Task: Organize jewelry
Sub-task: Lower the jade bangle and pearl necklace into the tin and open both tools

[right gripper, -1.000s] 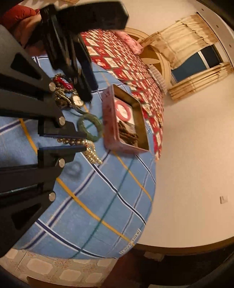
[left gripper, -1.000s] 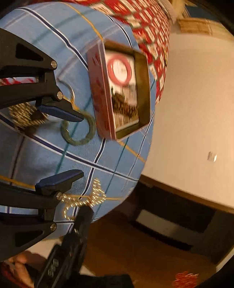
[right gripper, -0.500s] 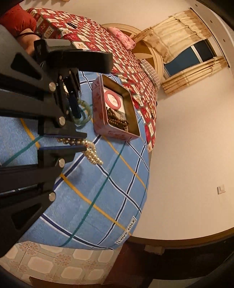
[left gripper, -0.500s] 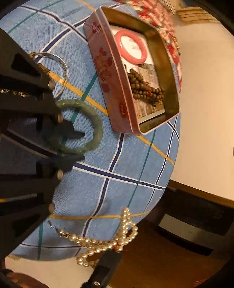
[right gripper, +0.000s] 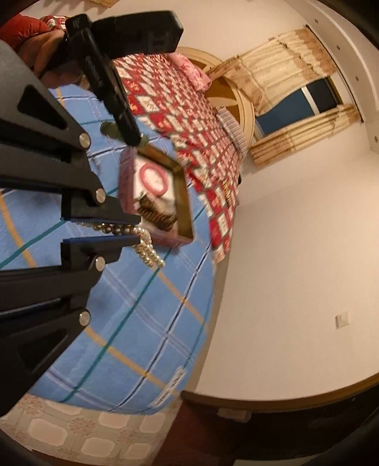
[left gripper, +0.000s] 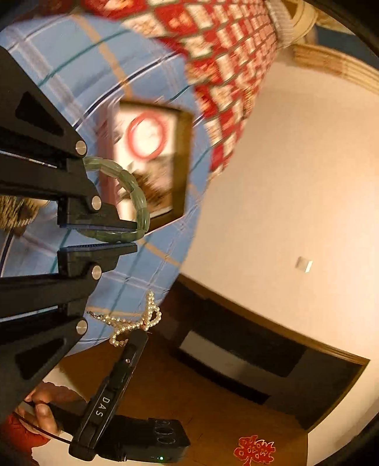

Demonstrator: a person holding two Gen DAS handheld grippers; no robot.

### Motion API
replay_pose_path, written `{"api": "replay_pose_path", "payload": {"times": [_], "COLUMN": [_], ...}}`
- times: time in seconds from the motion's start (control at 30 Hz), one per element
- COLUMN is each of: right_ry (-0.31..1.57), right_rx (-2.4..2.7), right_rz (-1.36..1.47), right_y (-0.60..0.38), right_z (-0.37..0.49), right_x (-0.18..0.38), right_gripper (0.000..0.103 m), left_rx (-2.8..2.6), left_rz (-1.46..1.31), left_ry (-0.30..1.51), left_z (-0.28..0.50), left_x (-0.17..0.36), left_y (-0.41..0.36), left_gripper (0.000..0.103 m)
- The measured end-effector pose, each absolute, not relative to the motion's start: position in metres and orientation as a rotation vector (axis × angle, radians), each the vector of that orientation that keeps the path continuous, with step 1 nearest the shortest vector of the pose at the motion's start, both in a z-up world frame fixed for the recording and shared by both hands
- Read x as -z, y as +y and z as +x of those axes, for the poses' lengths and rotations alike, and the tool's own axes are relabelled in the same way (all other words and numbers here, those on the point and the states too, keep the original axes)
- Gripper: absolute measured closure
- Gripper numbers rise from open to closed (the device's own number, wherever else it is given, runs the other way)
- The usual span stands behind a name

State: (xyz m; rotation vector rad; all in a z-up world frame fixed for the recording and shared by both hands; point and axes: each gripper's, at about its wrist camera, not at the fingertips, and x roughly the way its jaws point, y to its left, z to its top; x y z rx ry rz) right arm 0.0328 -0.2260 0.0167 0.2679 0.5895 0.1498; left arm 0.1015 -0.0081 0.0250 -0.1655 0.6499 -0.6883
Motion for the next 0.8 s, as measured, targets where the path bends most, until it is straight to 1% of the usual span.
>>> {"api": "replay_pose_path", "payload": {"times": [0.17,0.3,0.4,0.57,0.8], "right_ry": [0.546,0.545,0.569,0.638,0.73], "right_rx": [-0.216,-0.241,-0.254,-0.238,-0.235], "right_rz": [0.26,0.253,0.239,0.221,0.209], "right_y": [-0.204,-0.186,-0.173,-0.162,-0.158], "right_z": [0.071,0.116,0.148,0.192,0.223], "right_x": [-0.035,-0.036,-0.027,0.004,0.042], "right_gripper": [0.095,0.095,0.095,0.094,0.094], "left_rx": [0.614,0.587,0.576,0.562,0.533], "left_rz": [-0.121,-0.097,-0.099,-0.104,-0.063], "left_ry": [0.602,0.603,0.627,0.672,0.734], "left_z": [0.133,0.17,0.19,0.22,0.244], "left_x": [-0.039,-0.03,-0.017,0.008,0.037], "left_y": [0.004,-0.004,-0.008,-0.018,-0.029], "left_gripper": [0.097,0.097,0.096,0.097,0.096]}}
